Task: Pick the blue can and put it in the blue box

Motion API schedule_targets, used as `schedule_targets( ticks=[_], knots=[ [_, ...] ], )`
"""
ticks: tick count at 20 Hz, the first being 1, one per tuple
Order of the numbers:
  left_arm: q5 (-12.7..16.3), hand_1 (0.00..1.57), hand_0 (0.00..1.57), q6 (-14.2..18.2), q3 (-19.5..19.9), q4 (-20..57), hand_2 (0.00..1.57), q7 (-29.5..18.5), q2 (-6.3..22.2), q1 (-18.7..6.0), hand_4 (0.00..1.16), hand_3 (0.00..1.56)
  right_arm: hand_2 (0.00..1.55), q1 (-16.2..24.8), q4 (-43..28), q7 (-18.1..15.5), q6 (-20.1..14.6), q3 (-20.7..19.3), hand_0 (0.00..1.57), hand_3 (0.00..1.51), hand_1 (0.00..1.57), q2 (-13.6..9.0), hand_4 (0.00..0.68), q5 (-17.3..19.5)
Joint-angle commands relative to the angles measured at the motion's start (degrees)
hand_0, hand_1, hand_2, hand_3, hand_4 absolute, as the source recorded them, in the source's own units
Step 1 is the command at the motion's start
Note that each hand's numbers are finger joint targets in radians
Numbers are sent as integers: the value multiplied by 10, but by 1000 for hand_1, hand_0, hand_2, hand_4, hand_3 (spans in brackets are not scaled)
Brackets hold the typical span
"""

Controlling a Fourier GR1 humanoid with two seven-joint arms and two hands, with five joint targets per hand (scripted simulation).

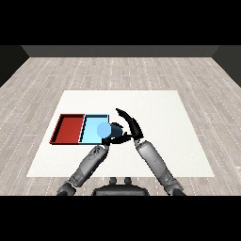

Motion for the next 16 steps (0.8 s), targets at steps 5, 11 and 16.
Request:
schedule_targets(
  ticks=[5, 11, 16],
  knots=[
    [-21, 1571, 1571, -9, 39, 10, 1571, 12, 14, -9, 1129, 1491, 0, 18, -36, -17, 39, -117, 0, 0, 0, -32, 0, -74],
    [-43, 1571, 1571, -26, 84, 67, 1564, -3, 51, -17, 1123, 1477, 0, 96, -59, -38, 16, -119, 0, 0, 0, -12, 0, -74],
    [-64, 1571, 1571, -9, 111, 70, 1571, 78, 91, -43, 1138, 1482, 0, 156, -41, -105, 38, -121, 0, 0, 0, -2, 0, -93]
  ],
)
